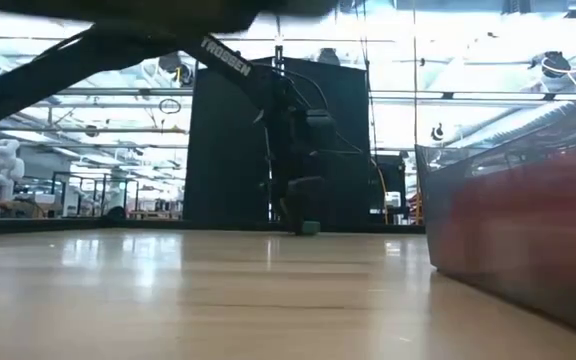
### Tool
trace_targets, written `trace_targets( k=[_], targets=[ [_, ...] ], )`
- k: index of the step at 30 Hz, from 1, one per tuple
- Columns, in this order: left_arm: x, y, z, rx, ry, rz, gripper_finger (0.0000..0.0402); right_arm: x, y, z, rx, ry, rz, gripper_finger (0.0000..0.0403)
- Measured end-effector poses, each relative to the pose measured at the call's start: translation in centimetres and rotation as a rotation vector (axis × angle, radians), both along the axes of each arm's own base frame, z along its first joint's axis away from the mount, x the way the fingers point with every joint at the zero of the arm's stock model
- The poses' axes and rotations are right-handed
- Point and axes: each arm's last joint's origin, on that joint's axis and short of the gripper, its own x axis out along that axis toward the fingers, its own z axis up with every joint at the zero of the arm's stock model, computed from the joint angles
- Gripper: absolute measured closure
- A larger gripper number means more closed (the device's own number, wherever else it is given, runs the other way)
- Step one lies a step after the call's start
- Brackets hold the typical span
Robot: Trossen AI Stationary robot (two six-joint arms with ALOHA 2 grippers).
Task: Sort blocks
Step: Put the green game piece into the left black bin
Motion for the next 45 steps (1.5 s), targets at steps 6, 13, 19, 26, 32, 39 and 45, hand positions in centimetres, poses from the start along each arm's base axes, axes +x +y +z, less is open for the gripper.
trace_targets(
  k=[6, 13, 19, 26, 32, 39, 45],
  targets=[
    [0.0, 0.2, 2.0, -0.002, 0.019, 0.005, 0.0273, 0.0, 0.0, 0.0, 0.003, -0.001, -0.003, 0.0085],
    [0.3, -0.5, 5.1, -0.062, -0.01, -0.016, 0.0274, 0.5, -0.4, 0.2, -0.059, -0.098, 0.051, 0.0085],
    [0.8, -1.8, 9.0, -0.15, -0.091, -0.041, 0.0274, 1.3, -2.8, 1.9, -0.229, -0.259, 0.046, 0.0085],
    [0.1, -3.8, 13.5, -0.146, -0.222, -0.064, 0.0274, 1.2, -6.6, 5.9, -0.458, -0.413, -0.014, 0.0085],
    [-0.9, -5.7, 17.5, -0.158, -0.336, -0.069, 0.0259, 1.5, -8.8, 10.4, -0.665, -0.584, 0.011, 0.0085],
    [-1.7, -8.3, 22.5, -0.236, -0.564, -0.107, 0.0254, 2.6, -10.1, 16.3, -0.914, -0.716, 0.05, 0.0085],
    [-4.8, -11.9, 26.6, -0.329, -0.605, -0.18, 0.0253, 3.0, -10.5, 20.6, -1.032, -0.754, 0.118, 0.0085]
  ],
)
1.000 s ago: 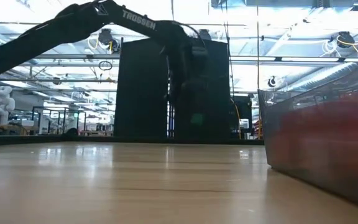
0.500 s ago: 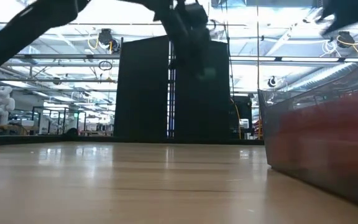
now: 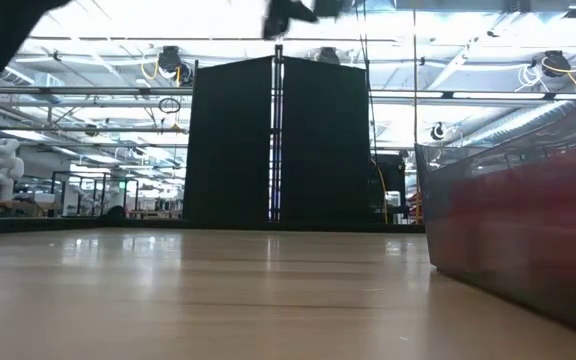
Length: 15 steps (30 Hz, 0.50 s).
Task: Sort blocks
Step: Put the green game piece into the left black bin
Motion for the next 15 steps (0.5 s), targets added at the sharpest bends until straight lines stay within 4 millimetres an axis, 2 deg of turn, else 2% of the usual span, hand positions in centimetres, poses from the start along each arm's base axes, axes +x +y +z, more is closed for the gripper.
trace_targets(
  k=[3, 7, 12, 15],
  targets=[
    [-3.1, -2.9, 1.7, -0.009, 0.093, -0.041, 0.0252, -0.1, -0.1, 0.9, -0.033, 0.016, 0.02, 0.0085],
    [-6.8, -7.6, 3.1, 0.061, 0.263, -0.033, 0.0252, -0.2, -0.1, 1.1, -0.056, 0.038, 0.029, 0.0085],
    [-9.8, -13.9, 4.6, 0.021, 0.248, -0.002, 0.0252, -0.1, -0.1, 1.1, -0.053, 0.046, 0.037, 0.0085],
    [-11.5, -17.1, 4.4, 0.052, 0.283, 0.057, 0.0251, -0.2, -0.1, 1.0, -0.049, 0.057, 0.046, 0.0085]
  ],
)
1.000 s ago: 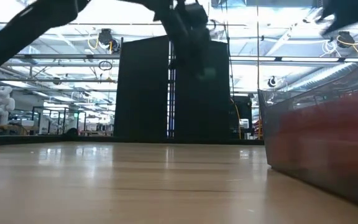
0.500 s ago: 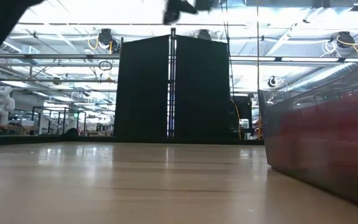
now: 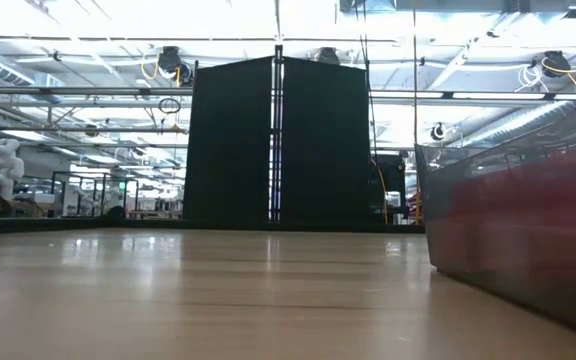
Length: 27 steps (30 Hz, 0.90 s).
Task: Sort blocks
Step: Put the green game piece into the left black bin
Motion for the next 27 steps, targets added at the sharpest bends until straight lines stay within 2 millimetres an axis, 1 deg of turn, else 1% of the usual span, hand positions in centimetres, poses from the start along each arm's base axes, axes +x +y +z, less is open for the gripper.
trace_targets(
  k=[3, 5, 7, 13, 16, 20, 23, 27],
  targets=[
    [-1.3, -2.1, -0.6, 0.014, 0.025, 0.083, 0.0251, -0.1, 0.0, -0.1, -0.007, 0.011, 0.001, 0.0085],
    [-2.8, -3.3, -1.0, 0.007, 0.044, 0.121, 0.0251, -0.1, -0.1, -0.1, -0.011, 0.016, 0.0, 0.0085],
    [-3.7, -4.4, -2.0, 0.004, 0.078, 0.178, 0.0251, -0.1, -0.1, -0.1, -0.012, 0.017, 0.001, 0.0085],
    [-6.0, -7.6, -7.5, 0.022, 0.28, 0.318, 0.0251, -0.1, -0.1, -0.1, -0.012, 0.017, 0.0, 0.0085],
    [-7.4, -9.2, -10.6, 0.025, 0.432, 0.377, 0.0251, -0.1, -0.1, -0.1, -0.015, 0.02, 0.001, 0.0085],
    [-9.4, -11.4, -13.9, 0.016, 0.575, 0.41, 0.0251, -0.1, -0.1, -0.1, -0.025, 0.029, 0.004, 0.0085],
    [-10.4, -13.1, -15.9, -0.024, 0.589, 0.43, 0.0251, -0.1, -0.1, -0.1, -0.025, 0.029, 0.004, 0.0085],
    [-11.6, -14.9, -18.3, -0.089, 0.58, 0.487, 0.0251, -0.1, -0.1, -0.1, -0.025, 0.029, 0.005, 0.0085]
  ],
)
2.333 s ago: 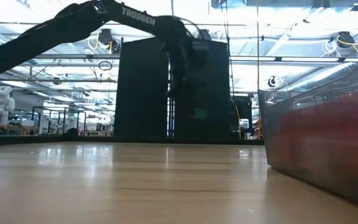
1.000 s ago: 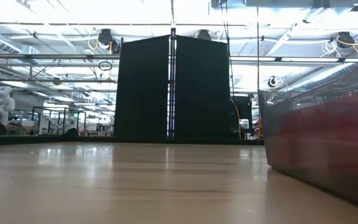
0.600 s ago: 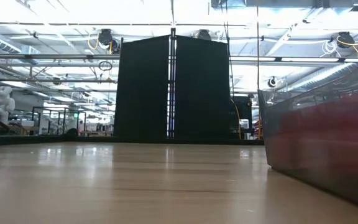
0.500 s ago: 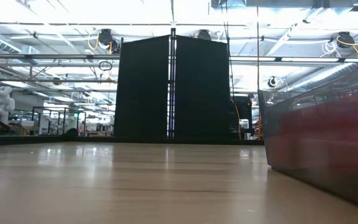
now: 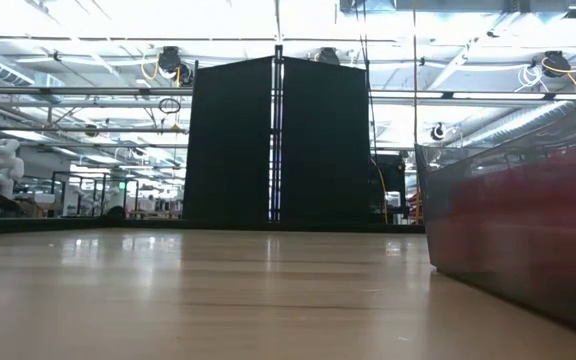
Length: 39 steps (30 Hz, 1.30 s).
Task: Sort blocks
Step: Put the green game piece into the left black bin, then return to Home Position
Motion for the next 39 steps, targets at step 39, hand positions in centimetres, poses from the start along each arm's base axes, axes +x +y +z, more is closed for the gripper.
trace_targets(
  k=[39],
  targets=[
    [-1.3, -2.9, -4.9, -0.26, -0.084, -0.137, 0.0198, 0.2, 0.2, 0.2, 0.035, -0.017, 0.021, 0.0085]
  ],
)
